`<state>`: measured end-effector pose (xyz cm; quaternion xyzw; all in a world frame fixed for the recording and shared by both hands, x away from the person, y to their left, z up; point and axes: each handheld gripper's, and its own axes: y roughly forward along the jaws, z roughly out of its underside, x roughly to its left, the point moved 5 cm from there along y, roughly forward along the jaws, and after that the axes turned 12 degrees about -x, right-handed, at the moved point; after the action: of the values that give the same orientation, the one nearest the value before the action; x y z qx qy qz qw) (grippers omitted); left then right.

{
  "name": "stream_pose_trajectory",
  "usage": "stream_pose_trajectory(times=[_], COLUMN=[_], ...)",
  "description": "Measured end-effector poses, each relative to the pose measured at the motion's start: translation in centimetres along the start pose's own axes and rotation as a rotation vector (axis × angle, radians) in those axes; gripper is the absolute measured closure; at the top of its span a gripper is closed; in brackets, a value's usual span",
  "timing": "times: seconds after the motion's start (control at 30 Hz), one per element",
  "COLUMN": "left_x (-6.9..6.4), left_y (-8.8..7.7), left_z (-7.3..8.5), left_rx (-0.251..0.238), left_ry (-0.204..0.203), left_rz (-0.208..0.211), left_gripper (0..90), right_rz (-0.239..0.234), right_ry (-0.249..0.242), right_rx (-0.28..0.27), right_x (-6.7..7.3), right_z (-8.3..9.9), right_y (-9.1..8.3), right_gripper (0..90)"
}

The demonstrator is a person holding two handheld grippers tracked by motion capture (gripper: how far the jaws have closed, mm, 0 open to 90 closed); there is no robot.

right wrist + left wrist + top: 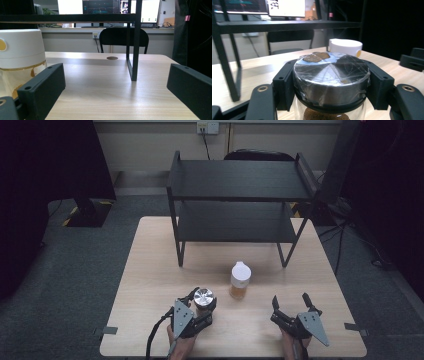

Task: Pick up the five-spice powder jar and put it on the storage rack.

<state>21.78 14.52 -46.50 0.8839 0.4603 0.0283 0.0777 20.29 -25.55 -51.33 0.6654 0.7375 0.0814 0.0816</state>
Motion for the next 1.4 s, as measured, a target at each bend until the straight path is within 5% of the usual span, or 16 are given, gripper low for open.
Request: stream_pose_trajectory(times=[0.1,0.2,0.67,0.83,1.0,1.4], left_x=[0.4,1.2,3.6,4.2,5.3,6.2], left_y=[-0.1,-0.2,0.4,0.7,1.5,3.5], left_z=[-0.2,-0.4,-4.1,-5.3,-6.8,-11.0], left_rx=[-0.004,-0.027,-0.045,-0.056,-0.073,-0.078], left_ry=[-0.011,-0.064,-0.014,-0.022,-0.035,0.000], left_rz=[0.018,0.037,0.152,0.164,0.236,0.288], left_gripper=[35.2,35.2,35.2,35.3,35.2,35.2], right_rz=[0.000,0.000,0.001,0.001,0.001,0.000], right_ry=[0.000,0.000,0.000,0.000,0.000,0.000], right_rx=[0.000,0.000,0.000,-0.001,0.000,0.000], right_x=[0.0,0.0,0.0,0.0,0.0,0.0], right_z=[0.0,0.0,0.0,0.0,0.0,0.0], right_y=[0.0,0.0,0.0,0.0,0.0,0.0], right_gripper=[0.2,0.2,0.2,0.2,0.2,0.2])
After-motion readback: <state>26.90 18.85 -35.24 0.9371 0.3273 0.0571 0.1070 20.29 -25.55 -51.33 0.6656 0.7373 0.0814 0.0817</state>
